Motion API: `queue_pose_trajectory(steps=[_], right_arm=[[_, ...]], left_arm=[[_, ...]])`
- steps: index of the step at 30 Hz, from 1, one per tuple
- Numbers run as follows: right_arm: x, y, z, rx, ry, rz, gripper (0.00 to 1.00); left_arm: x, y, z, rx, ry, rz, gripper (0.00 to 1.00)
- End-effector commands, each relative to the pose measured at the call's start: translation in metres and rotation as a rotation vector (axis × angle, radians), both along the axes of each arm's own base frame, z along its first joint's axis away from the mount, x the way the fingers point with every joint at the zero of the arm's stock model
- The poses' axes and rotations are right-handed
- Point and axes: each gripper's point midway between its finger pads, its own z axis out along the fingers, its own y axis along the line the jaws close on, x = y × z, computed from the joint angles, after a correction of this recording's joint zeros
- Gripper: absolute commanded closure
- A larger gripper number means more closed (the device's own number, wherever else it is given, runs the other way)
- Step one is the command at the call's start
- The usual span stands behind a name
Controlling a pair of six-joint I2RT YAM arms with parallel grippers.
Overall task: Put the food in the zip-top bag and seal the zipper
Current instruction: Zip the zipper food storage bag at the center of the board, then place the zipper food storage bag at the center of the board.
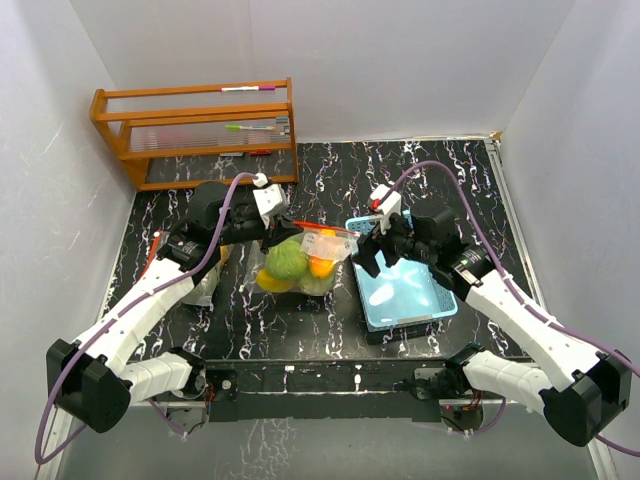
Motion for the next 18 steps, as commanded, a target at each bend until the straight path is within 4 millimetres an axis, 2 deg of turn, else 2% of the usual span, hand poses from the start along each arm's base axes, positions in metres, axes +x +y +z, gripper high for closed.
queue_pose_trajectory(steps=[1, 3, 7, 8, 9, 11, 12, 13, 14, 15, 18], right_arm=[[0.016, -0.002, 0.053, 0.127, -0.095, -0.107, 0.02], [0.024, -0.008, 0.065, 0.186, -0.093, -0.204, 0.02], [0.035, -0.025, 0.057, 0.227, -0.028, -0.390, 0.02], [0.036, -0.026, 0.051, 0.227, -0.002, -0.414, 0.02], [0.036, -0.027, 0.047, 0.227, 0.021, -0.428, 0.02], [0.034, -0.027, 0.038, 0.228, 0.064, -0.450, 0.01], [0.034, -0.027, 0.033, 0.229, 0.081, -0.459, 0.02], [0.033, -0.027, 0.031, 0.232, 0.094, -0.465, 0.02], [0.032, -0.027, 0.028, 0.235, 0.104, -0.474, 0.02], [0.033, -0.030, 0.027, 0.240, 0.111, -0.494, 0.02], [0.033, -0.037, 0.021, 0.267, 0.139, -0.569, 0.02]], left_arm=[[0.014, 0.007, 0.030, -0.043, -0.100, 0.080, 1.00], [0.027, 0.013, 0.030, -0.040, -0.085, 0.165, 1.00], [0.042, 0.021, 0.027, -0.033, -0.046, 0.274, 1.00], [0.044, 0.023, 0.024, -0.034, -0.027, 0.296, 0.92], [0.047, 0.025, 0.022, -0.034, -0.008, 0.322, 0.79], [0.049, 0.027, 0.017, -0.032, 0.029, 0.355, 0.77], [0.051, 0.029, 0.015, -0.031, 0.043, 0.375, 0.72], [0.052, 0.031, 0.015, -0.033, 0.055, 0.390, 0.58], [0.052, 0.031, 0.015, -0.034, 0.063, 0.393, 0.24], [0.051, 0.031, 0.016, -0.033, 0.064, 0.390, 0.05], [0.051, 0.032, 0.023, -0.053, 0.080, 0.406, 0.03]])
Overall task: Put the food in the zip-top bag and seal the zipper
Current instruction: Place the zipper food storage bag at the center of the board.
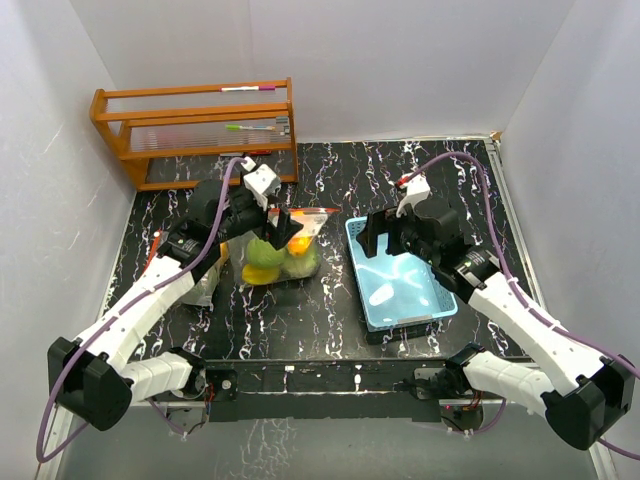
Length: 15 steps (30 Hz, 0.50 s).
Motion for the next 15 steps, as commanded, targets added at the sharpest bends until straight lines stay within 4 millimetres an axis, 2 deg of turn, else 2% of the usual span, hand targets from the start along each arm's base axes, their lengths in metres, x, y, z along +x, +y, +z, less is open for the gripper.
queue_pose_trajectory(steps=[1, 5, 8, 12, 15], right_arm=[[0.009, -0.013, 0.008, 0.085, 0.006, -0.162, 0.02], [0.017, -0.036, -0.007, 0.102, 0.053, -0.362, 0.02], [0.019, -0.050, -0.018, 0.096, 0.097, -0.486, 0.01], [0.019, -0.054, -0.022, 0.096, 0.105, -0.511, 0.02], [0.017, -0.053, -0.022, 0.106, 0.101, -0.501, 0.02]], left_arm=[[0.008, 0.006, 0.036, -0.075, -0.017, 0.078, 0.03], [0.019, 0.015, 0.056, -0.137, 0.041, 0.193, 0.03], [0.014, 0.010, 0.073, -0.165, 0.052, 0.162, 0.03], [0.004, 0.001, 0.084, -0.200, 0.059, 0.095, 0.03], [-0.002, -0.003, 0.079, -0.208, 0.084, 0.062, 0.03]])
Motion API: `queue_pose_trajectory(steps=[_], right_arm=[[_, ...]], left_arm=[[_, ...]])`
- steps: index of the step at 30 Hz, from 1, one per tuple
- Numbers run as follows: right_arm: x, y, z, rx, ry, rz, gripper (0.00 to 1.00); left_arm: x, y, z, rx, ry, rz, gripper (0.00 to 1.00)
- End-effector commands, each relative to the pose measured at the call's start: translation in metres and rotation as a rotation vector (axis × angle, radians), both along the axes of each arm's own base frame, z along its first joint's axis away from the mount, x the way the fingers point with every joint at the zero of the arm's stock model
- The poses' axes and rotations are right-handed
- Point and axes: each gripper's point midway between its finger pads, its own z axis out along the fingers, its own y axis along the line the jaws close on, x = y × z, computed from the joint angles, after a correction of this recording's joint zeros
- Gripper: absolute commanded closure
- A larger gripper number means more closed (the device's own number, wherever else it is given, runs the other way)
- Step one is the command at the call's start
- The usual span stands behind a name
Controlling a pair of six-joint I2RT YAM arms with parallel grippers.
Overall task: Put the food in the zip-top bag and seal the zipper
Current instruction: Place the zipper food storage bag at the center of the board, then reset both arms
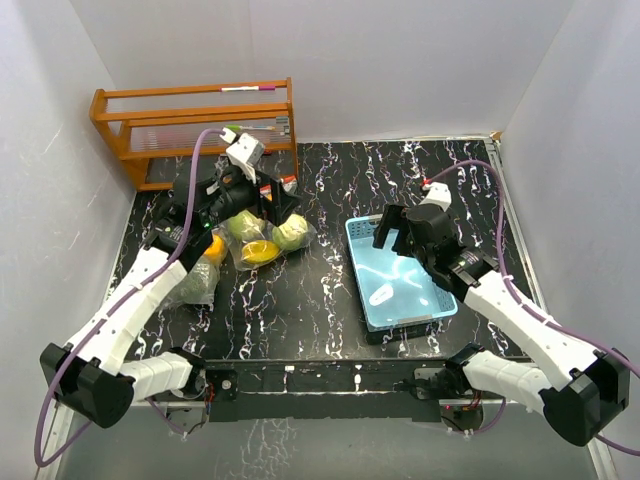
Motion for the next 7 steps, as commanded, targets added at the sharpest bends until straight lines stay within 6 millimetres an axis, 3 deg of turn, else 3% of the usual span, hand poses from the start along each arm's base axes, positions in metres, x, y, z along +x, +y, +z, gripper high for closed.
queue_pose_trajectory(steps=[1, 7], right_arm=[[0.004, -0.008, 0.012, 0.039, -0.047, -0.072, 0.02], [-0.001, -0.016, 0.008, 0.027, -0.044, -0.094, 0.02]], left_arm=[[-0.015, -0.006, 0.005, -0.044, 0.039, -0.061, 0.03], [-0.015, -0.006, -0.010, -0.035, 0.068, -0.057, 0.03]])
